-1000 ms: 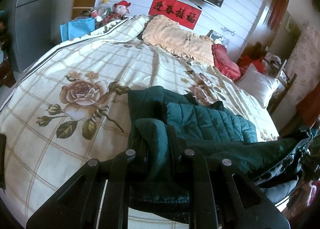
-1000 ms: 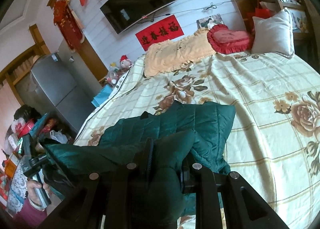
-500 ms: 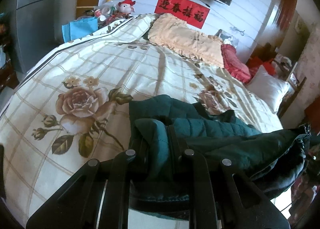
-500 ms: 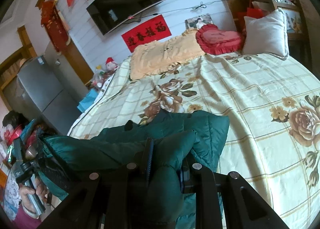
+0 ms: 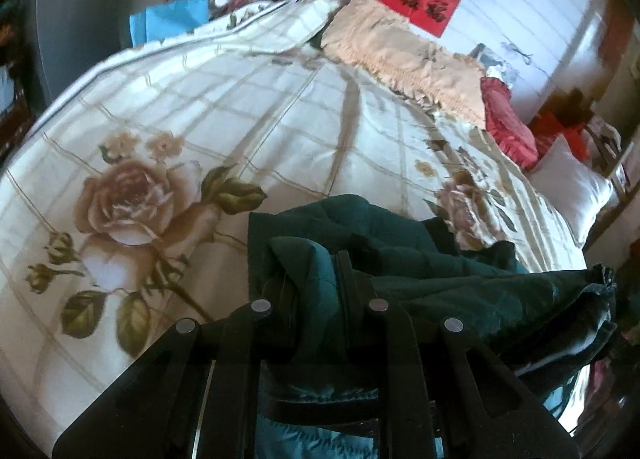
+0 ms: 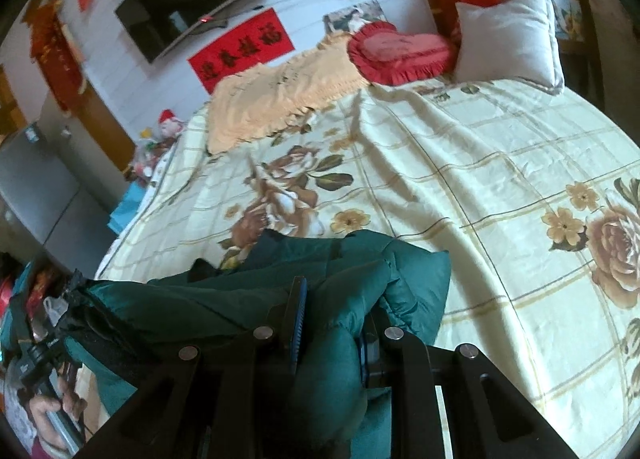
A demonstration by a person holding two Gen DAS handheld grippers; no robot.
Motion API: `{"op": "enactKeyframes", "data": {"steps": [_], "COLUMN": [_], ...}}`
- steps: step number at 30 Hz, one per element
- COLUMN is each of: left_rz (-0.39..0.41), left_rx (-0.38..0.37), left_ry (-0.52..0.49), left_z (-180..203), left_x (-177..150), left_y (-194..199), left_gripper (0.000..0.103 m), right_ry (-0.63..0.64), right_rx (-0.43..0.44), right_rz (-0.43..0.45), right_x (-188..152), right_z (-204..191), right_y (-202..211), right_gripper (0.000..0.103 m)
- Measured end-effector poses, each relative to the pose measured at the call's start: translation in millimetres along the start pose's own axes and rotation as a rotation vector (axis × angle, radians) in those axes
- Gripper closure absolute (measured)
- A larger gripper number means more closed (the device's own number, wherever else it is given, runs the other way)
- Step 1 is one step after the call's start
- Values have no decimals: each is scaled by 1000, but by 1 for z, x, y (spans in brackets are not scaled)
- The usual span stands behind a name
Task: Fold large clothes
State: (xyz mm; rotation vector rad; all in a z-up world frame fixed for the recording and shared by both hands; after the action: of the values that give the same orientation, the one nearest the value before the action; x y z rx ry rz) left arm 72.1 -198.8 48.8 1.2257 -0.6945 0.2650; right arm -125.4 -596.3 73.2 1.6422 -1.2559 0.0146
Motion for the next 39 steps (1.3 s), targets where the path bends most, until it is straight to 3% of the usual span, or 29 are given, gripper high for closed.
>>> {"op": "enactKeyframes", "data": {"steps": [3, 9, 11, 15, 16, 18, 20, 23, 28, 31, 33, 39], "left_rz": [-22, -21, -35, -28, -16, 34, 131, 229, 157, 75, 26, -21], "left_rx": [-22, -166, -226, -292, -290, -264, -202, -154, -107, -49, -1, 78], "left_ry": [61, 131, 142, 171, 160, 137, 130, 124, 19, -53, -65, -54], "left_z": [-5, -11, -12, -16, -14, -13, -18, -20, 13, 32, 35, 24], "left_x": [-1, 3, 7, 17, 19, 24, 32, 39, 25, 13, 7, 4], "left_y": [-19, -26, -19, 4, 11, 27, 47, 68, 47, 12, -13, -58], "left_gripper": [84, 75, 71, 64, 58, 44, 30, 25, 25, 25, 25, 20], "right_ry": [-34, -173, -152, -110, -104, -80, -15, 157, 420, 433, 455, 391], "right_rx": [-24, 99, 121, 75, 63, 91, 130, 154, 107, 88, 20, -91], "right_rz": [-16, -36, -35, 64, 97, 136, 139, 94, 37, -18, -34, -137], "right_x": [1, 4, 6, 17, 20, 21, 15, -7, -49, -60, -63, -66], "right_z": [6, 16, 11, 3, 1, -10, -32, -75, -142, -161, -165, -137], "right_y": [-27, -40, -31, 5, 13, 32, 45, 42, 2, -39, -67, -123], "right_gripper": [84, 63, 43, 27, 23, 22, 22, 22, 22, 22, 22, 22]}}
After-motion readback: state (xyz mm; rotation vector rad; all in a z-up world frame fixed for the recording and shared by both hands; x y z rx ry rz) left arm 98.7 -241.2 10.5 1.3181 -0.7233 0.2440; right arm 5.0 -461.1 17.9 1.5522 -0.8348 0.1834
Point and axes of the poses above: each gripper's, at about its wrist camera, not at the fingertips, and y roughly against the way its jaws point, z to its right, x to its top, the point moved 7 cm from there along -y, roughly the way its jaws point, and after that the axes turned 11 degrees about -y, right-handed, at the moved point
